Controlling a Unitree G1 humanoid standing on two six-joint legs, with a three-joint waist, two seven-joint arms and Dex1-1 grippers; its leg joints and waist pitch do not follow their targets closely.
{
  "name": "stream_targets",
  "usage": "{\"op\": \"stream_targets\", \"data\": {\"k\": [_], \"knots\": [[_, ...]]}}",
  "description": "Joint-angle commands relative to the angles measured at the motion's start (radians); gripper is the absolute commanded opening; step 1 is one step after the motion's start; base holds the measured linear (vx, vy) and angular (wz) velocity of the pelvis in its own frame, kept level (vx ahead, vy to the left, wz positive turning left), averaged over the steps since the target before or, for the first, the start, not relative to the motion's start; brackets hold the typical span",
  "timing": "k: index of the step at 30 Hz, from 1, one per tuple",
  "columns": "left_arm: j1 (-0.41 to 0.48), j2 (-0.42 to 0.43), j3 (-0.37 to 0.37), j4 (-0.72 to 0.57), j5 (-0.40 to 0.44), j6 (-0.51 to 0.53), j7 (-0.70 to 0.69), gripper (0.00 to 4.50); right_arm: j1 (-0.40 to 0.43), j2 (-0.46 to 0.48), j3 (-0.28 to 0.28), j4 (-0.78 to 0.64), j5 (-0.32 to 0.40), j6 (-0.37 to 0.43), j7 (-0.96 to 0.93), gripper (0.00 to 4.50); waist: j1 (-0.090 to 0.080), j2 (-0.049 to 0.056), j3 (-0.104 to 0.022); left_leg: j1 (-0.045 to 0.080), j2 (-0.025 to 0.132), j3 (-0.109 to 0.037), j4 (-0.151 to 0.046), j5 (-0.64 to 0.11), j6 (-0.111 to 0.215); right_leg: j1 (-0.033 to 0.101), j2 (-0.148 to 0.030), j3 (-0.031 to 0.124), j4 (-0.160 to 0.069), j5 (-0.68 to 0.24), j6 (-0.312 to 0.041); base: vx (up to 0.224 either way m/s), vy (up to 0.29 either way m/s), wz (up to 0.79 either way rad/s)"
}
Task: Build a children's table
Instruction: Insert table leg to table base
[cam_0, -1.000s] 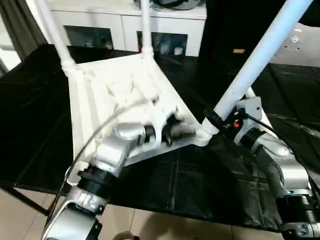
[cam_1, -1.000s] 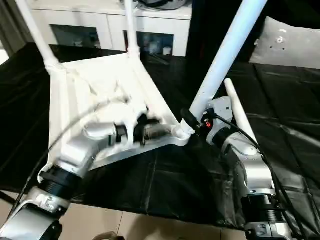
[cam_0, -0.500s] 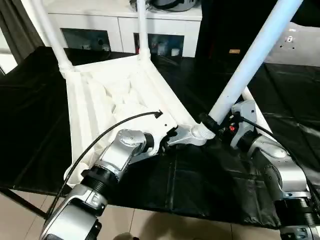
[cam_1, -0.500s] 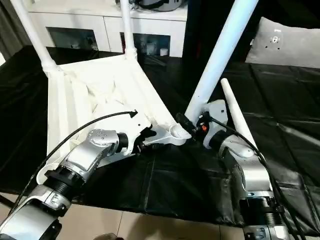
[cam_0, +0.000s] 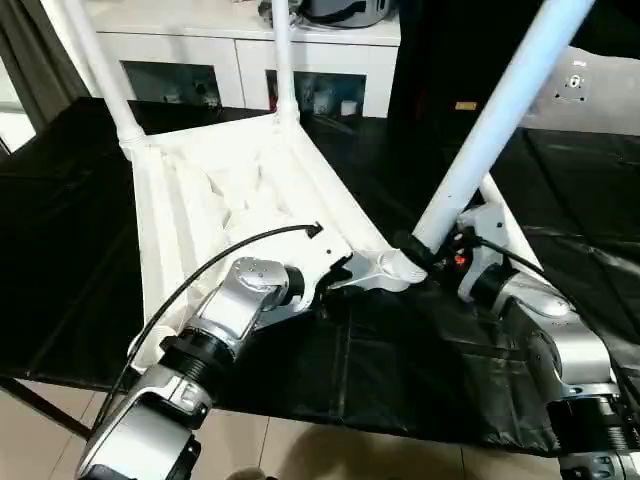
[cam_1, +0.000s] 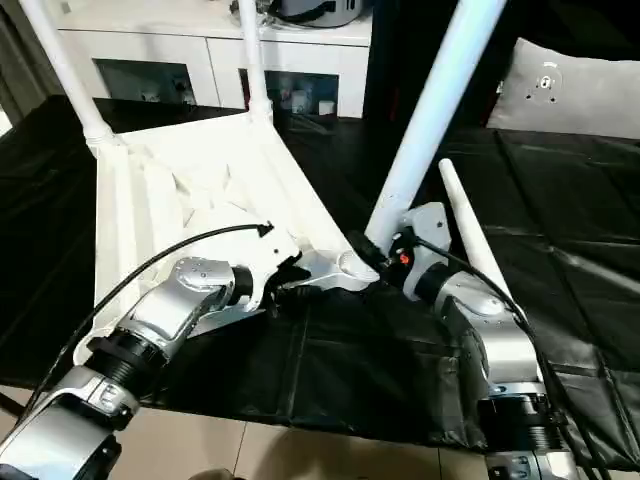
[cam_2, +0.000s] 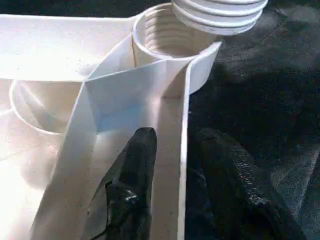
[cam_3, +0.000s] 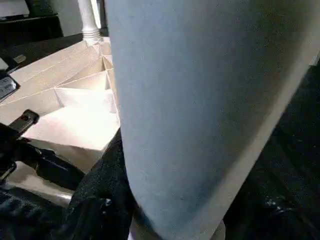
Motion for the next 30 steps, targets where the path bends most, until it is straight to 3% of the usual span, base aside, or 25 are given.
{"op": "stream_targets", "data": {"k": [1,11,16,24,26,30], "knots": [[0.015,0.018,-0.030,0.052,0.043,0.027,-0.003,1.26,-0.020,-0.011,0.018,-0.039,0.001,0.027,0.021,1.90,0.002,-0.010,-0.050,0.007,0.052,-0.024,-0.070,-0.156,0.019,0.048,-0.105,0.046,-0.093,-0.184,-0.182,0.000,0.000,0.00],[0.004,0.022,-0.036,0.075,0.058,0.016,-0.016,0.43,-0.056,-0.028,0.054,-0.042,-0.013,0.064,0.052,1.90,0.001,-0.009,-0.049,0.007,0.054,-0.025,-0.074,-0.165,0.014,0.045,-0.107,0.047,-0.096,-0.211,-0.177,0.000,0.000,0.00],[0.010,0.036,-0.045,0.066,0.062,-0.001,-0.044,0.01,-0.064,-0.033,0.067,-0.034,-0.019,0.077,0.061,1.90,0.001,-0.012,-0.048,0.006,0.053,-0.026,-0.075,-0.168,0.017,0.046,-0.110,0.048,-0.099,-0.236,-0.167,0.000,0.000,0.00],[0.059,0.142,-0.114,0.011,0.091,-0.089,-0.205,0.00,-0.068,-0.063,0.125,-0.012,-0.048,0.113,0.110,1.90,-0.004,-0.012,-0.056,0.006,0.056,-0.022,-0.073,-0.094,0.037,0.051,-0.108,0.046,-0.083,-0.056,-0.204,0.000,0.000,0.00],[0.067,0.162,-0.118,-0.003,0.091,-0.104,-0.230,0.00,-0.068,-0.068,0.132,-0.010,-0.050,0.120,0.122,1.90,-0.004,-0.013,-0.054,0.007,0.058,-0.022,-0.075,-0.100,0.035,0.051,-0.108,0.045,-0.083,-0.057,-0.205,0.000,0.000,0.00],[0.073,0.174,-0.110,-0.026,0.077,-0.113,-0.251,0.00,-0.068,-0.071,0.150,-0.006,-0.044,0.142,0.146,1.90,-0.002,-0.010,-0.047,0.013,0.061,-0.021,-0.081,-0.154,0.014,0.046,-0.110,0.046,-0.091,-0.147,-0.202,0.000,0.000,0.00]]}}
